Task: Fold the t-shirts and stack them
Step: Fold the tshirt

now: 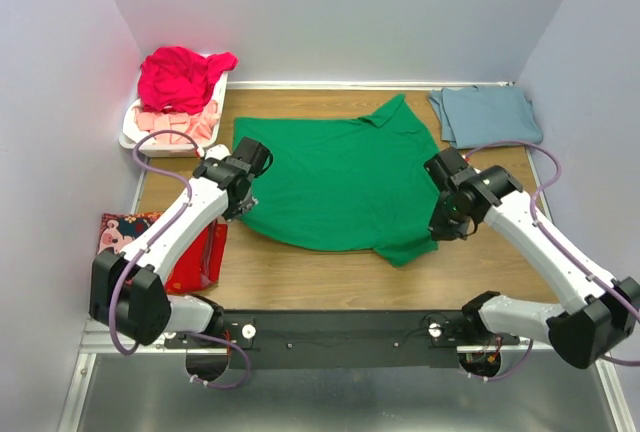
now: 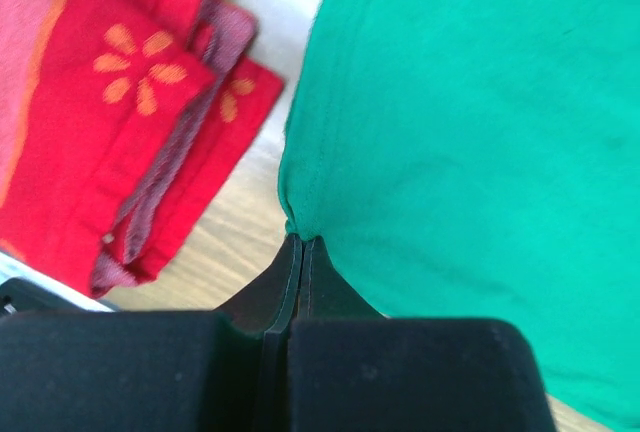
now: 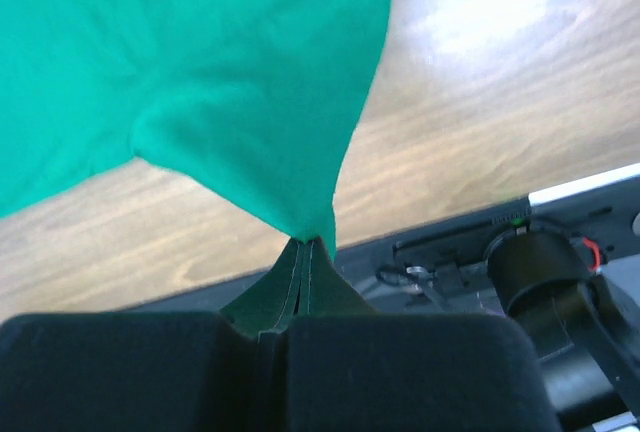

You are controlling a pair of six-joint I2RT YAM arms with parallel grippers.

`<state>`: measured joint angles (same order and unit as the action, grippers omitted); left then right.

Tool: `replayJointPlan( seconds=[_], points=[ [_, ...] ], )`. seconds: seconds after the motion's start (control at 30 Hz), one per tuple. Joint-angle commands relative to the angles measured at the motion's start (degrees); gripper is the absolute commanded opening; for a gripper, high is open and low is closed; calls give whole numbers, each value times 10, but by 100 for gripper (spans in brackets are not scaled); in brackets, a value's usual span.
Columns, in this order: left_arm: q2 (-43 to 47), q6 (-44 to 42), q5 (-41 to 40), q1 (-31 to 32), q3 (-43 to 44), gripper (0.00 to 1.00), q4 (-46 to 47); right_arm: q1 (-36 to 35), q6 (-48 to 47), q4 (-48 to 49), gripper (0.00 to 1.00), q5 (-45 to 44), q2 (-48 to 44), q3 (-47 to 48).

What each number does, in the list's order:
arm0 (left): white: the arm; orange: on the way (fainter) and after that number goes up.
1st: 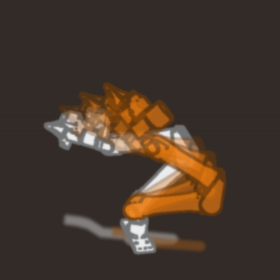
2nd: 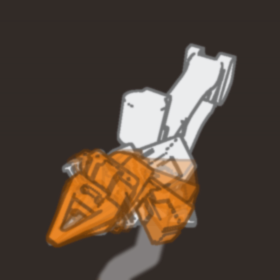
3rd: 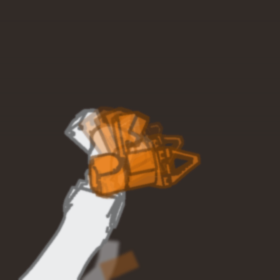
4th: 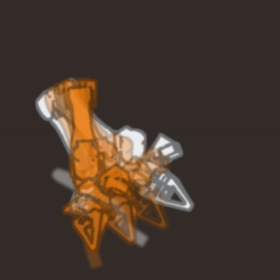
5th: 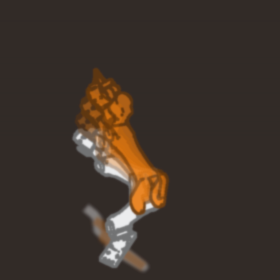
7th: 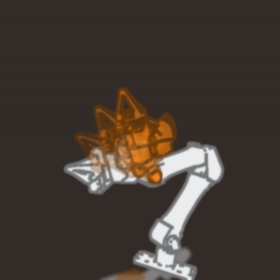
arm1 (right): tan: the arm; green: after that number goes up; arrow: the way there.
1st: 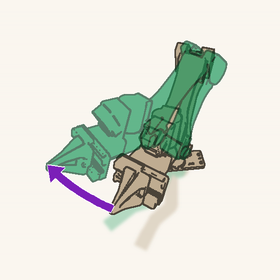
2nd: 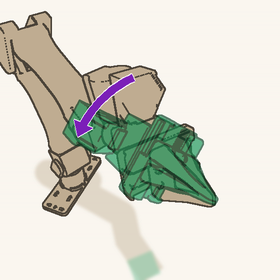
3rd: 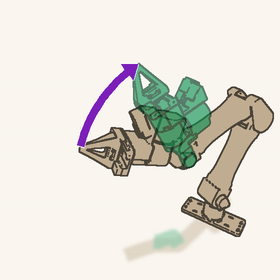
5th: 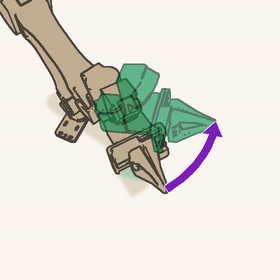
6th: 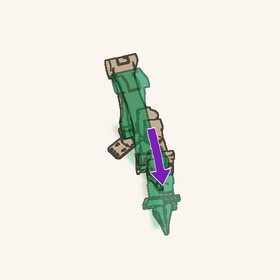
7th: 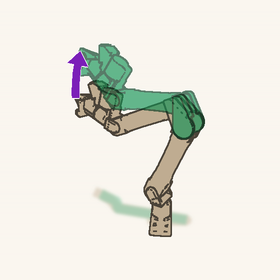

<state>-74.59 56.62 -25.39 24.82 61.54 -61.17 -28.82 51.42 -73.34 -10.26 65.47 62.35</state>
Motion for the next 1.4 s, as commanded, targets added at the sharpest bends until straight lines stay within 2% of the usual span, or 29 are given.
replayJointPlan(
  seconds=[0.0,0.3,0.67,0.93,1.37],
  points=[
    [-34,-18,-13,-21,35,0,46,-4,-12,55,1,-72,46,47],
    [-109,-88,-12,-80,82,0,112,10,-40,142,1,-111,133,73],
    [-208,-138,-5,-92,138,0,151,85,-72,184,1,-147,180,122],
    [-261,-156,-3,-99,170,0,165,134,-105,224,1,-139,225,140],
    [-325,-170,-13,-105,224,0,170,173,-142,311,1,-110,368,210]
  ],
)
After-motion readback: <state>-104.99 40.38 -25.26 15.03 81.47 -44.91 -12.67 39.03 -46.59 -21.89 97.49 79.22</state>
